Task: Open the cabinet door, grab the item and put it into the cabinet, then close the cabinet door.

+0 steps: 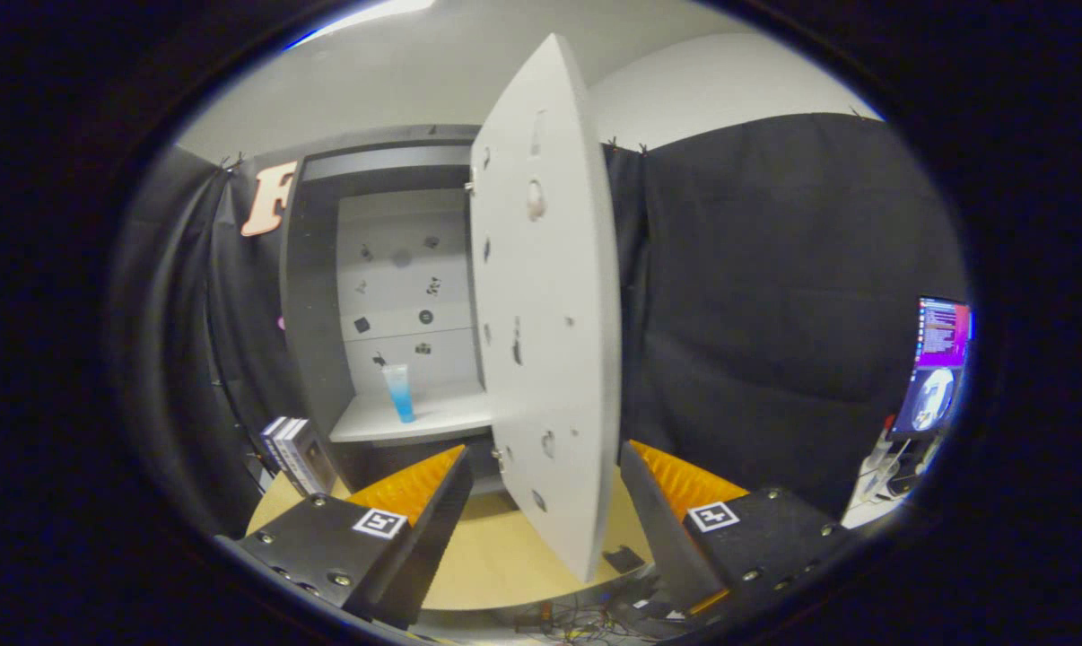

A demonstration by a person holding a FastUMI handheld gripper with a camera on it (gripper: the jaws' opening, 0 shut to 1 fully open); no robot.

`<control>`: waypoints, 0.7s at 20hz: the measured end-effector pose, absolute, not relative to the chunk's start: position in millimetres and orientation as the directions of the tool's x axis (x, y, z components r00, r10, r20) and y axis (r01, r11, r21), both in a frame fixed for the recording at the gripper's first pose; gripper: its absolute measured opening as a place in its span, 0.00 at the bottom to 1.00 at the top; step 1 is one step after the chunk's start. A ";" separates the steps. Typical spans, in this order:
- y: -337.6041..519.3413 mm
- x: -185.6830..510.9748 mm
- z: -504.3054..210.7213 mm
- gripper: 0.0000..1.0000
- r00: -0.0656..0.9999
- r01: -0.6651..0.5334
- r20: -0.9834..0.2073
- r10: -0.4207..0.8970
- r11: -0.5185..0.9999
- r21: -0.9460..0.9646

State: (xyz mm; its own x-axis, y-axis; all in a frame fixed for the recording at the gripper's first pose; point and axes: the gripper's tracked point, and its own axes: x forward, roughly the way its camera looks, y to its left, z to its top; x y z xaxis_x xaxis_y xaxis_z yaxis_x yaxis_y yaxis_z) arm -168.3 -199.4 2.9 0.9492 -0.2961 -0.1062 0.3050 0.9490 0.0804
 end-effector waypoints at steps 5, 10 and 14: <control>-271.9 -165.8 -4.6 0.99 0.942 0.325 -0.121 -0.312 0.939 0.107; -295.5 -135.6 -10.3 0.99 0.970 0.220 -0.128 -0.206 0.970 0.103; -287.5 -116.7 -10.5 0.98 0.986 0.140 -0.099 -0.132 0.987 0.083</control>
